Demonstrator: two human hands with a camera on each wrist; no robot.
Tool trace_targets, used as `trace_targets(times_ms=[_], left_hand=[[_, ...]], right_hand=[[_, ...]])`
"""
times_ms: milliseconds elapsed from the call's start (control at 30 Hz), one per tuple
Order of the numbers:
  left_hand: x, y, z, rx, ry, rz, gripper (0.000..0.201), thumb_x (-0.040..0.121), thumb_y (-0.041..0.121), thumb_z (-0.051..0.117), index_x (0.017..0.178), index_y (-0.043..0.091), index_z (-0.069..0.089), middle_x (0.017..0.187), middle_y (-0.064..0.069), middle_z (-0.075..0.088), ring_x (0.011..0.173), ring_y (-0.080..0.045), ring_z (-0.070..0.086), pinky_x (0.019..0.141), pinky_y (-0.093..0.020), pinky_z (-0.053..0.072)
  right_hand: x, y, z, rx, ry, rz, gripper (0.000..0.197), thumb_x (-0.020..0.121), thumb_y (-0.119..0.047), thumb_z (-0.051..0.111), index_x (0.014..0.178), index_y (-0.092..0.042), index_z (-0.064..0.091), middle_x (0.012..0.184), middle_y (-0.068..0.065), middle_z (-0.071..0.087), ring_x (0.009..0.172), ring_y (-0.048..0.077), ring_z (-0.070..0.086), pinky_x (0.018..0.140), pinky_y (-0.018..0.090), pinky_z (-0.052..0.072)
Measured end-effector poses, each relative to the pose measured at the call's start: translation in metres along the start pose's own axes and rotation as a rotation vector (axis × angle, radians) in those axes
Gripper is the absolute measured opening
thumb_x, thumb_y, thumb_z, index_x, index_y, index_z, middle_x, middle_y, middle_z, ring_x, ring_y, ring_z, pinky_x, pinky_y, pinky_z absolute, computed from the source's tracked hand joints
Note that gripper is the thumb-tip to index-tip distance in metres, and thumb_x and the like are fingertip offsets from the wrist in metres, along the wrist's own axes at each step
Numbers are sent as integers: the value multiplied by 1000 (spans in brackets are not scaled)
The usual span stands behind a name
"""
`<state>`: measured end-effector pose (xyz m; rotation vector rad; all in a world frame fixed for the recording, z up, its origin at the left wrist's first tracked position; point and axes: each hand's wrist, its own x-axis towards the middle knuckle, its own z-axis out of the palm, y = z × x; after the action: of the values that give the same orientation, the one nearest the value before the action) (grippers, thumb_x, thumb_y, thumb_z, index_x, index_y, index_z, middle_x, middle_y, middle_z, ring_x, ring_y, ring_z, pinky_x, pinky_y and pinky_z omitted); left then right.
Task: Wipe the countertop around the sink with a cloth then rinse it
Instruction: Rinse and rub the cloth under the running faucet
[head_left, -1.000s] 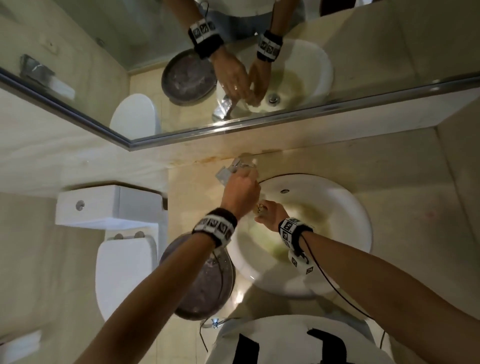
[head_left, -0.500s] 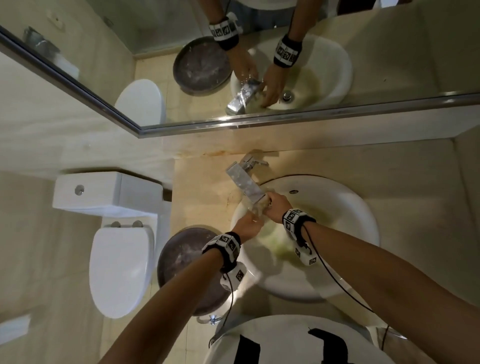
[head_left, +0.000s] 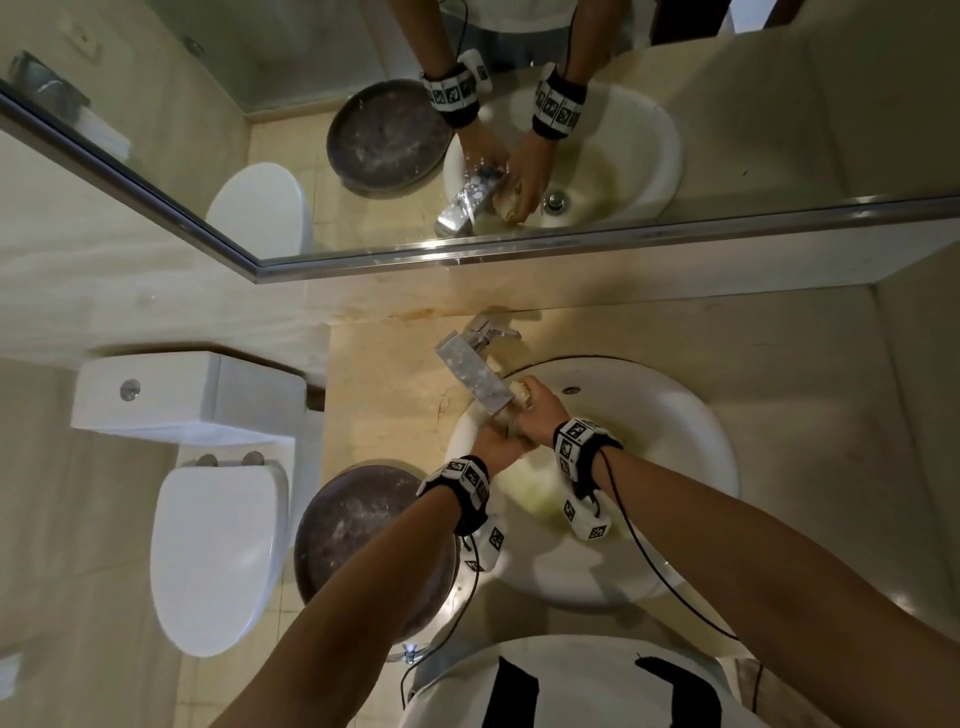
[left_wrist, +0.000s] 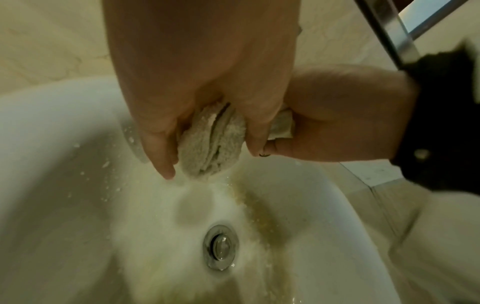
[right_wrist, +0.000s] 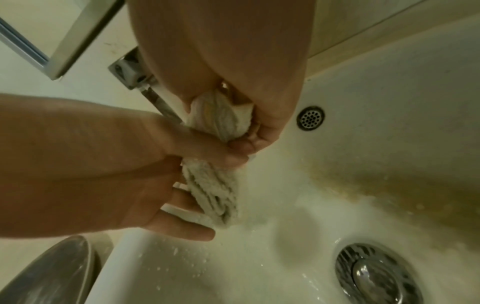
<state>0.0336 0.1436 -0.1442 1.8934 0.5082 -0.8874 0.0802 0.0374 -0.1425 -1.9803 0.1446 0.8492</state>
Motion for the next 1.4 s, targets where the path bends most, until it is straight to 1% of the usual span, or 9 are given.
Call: trace_targets(times_ms=[133,367,500,600,800,900,1100,1233,1400], left_hand=[[-11,11,-9,-68,-55,-171,17,83,3,52,68,8,59,65,-12,60,61,-23,54,57,-25,43],[-10,12,-15,63,-49,-195,17,87,19,58,103,15,58,95,-4,64,75,-19,57,59,-27,48],[-10,5,-23,-10,-71,-111,71,56,37,92,118,21,62,111,5,69,99,-15,65,87,-35,57],[-15,7,-26,-52,-38,-77,39,72,23,86,105,16,67,98,3,69,88,-13,64,81,-29,55],[-23,2,-24,-276,-19,-207,36,93,19,53,128,22,57,107,-8,70,88,-28,72,72,-41,62],[-21,4,-24,-291,31,-231,33,100,14,35,123,13,57,106,-13,68,80,-32,73,64,-39,61],[-14,12,-21,-218,106,-242,24,98,5,39,107,4,62,87,-11,60,78,-26,59,63,-33,47],[-8,7,-16,-335,166,-241,27,102,4,38,105,-5,63,100,-14,61,93,-28,60,78,-34,46],[-7,-2,-8,-210,272,-213,30,99,21,49,120,4,64,115,-14,68,101,-29,64,90,-41,53]], right_hand=[[0,-4,2,72,37,-49,42,83,-27,74,122,-27,57,116,0,65,101,21,62,86,38,55],[1,-5,2,-92,-18,-133,45,82,-21,77,124,-19,60,115,2,56,102,19,55,87,29,45],[1,2,0,-100,-43,7,12,88,-22,67,90,-28,56,99,3,67,89,25,63,70,30,50],[0,8,-1,-40,-12,128,15,90,-33,65,94,-18,66,91,5,68,85,27,64,71,32,52],[2,21,-8,329,16,229,19,87,-33,72,96,-17,65,104,9,69,92,23,65,82,36,57],[-4,22,-9,476,-19,279,41,85,-26,76,122,-22,60,121,6,64,109,26,63,89,47,58],[-9,17,3,500,-113,531,99,74,-31,84,150,-31,21,143,3,46,122,30,49,91,51,54],[-1,10,13,265,-32,472,108,58,-55,87,146,-20,36,141,8,52,119,31,56,94,44,51],[-3,3,7,189,44,350,55,72,-35,84,116,-21,53,113,4,61,99,25,62,86,45,59]])
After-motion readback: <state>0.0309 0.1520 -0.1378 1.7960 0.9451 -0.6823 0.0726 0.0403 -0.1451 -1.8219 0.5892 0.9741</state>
